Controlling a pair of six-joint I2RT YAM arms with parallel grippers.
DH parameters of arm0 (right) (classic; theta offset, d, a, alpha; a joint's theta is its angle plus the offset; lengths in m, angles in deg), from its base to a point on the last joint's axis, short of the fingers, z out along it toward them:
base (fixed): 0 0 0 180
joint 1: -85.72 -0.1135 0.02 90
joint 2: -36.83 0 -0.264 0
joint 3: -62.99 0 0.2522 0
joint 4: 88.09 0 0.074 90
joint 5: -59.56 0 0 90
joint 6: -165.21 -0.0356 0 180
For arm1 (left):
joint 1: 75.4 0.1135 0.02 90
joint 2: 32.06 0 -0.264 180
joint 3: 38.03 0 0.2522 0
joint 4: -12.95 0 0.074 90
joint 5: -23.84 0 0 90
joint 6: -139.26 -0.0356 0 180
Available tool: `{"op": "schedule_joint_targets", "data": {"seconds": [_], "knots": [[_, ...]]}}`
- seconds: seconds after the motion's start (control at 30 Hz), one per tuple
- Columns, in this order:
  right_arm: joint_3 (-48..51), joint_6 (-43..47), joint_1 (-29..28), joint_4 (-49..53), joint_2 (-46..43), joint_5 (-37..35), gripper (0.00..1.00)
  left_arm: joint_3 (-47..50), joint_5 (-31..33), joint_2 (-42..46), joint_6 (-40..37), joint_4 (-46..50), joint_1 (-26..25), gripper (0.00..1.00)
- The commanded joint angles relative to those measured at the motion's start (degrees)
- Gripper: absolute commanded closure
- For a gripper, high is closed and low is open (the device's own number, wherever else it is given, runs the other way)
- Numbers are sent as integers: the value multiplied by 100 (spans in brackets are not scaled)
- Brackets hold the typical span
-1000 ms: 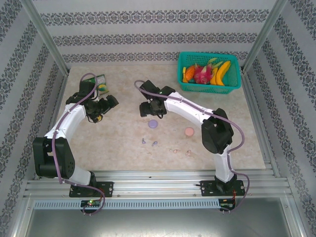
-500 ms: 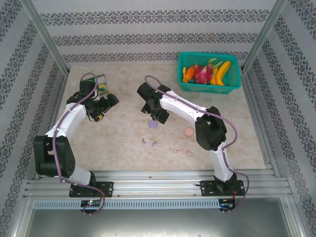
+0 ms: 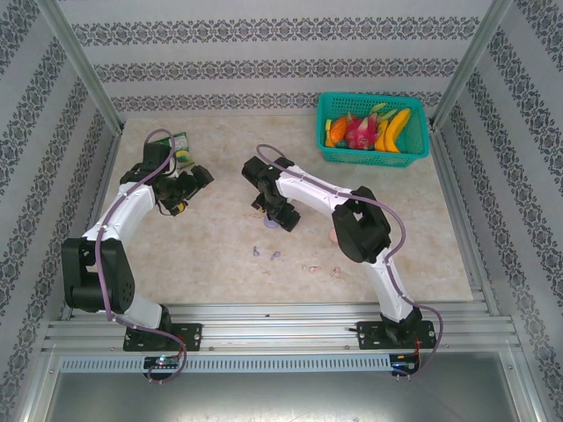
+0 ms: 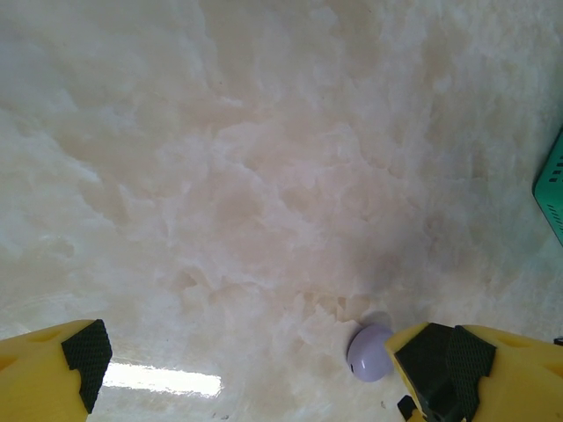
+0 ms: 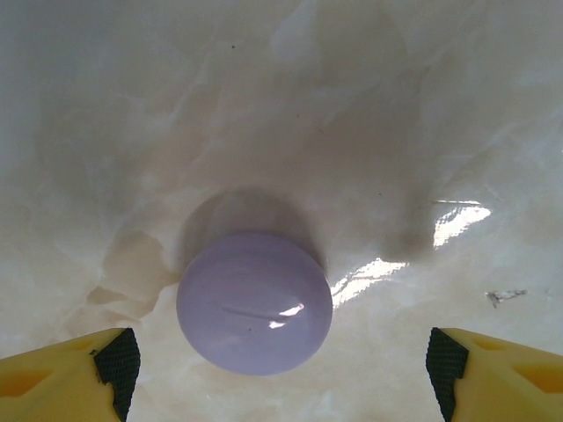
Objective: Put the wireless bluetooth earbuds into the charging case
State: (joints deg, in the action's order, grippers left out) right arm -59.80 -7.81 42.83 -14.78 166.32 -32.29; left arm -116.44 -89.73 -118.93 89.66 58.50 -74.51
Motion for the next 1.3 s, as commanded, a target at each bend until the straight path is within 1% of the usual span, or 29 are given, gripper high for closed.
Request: {"op": "schedule_joint_targets", "data": {"seconds": [0.0, 0.37, 0.5, 0.67, 0.8, 1.0, 1.17, 1.27], "knots": [[-203, -196, -59, 44, 201, 126, 14, -7, -55, -81, 55, -164, 72, 0], [-510, -223, -52, 30, 585, 217, 17, 13, -60, -124, 31, -180, 70, 0], [-483, -139, -28, 40, 630, 196, 21, 17, -71, -126, 42, -178, 76, 0], [-470, 222, 2, 74, 614, 77, 27, 27, -72, -106, 43, -173, 70, 0], [-511, 743, 19, 83, 618, -32, 35, 57, -67, -83, 36, -164, 70, 0], [-561, 1776, 62, 41, 656, -44, 46, 117, -52, -67, 23, -165, 66, 0], [-692, 2825, 110, 30, 767, 104, 48, 129, -50, -42, 2, -127, 70, 0], [-876, 3502, 134, 261, 883, 36, 48, 134, -31, -32, -24, -99, 70, 0]]}}
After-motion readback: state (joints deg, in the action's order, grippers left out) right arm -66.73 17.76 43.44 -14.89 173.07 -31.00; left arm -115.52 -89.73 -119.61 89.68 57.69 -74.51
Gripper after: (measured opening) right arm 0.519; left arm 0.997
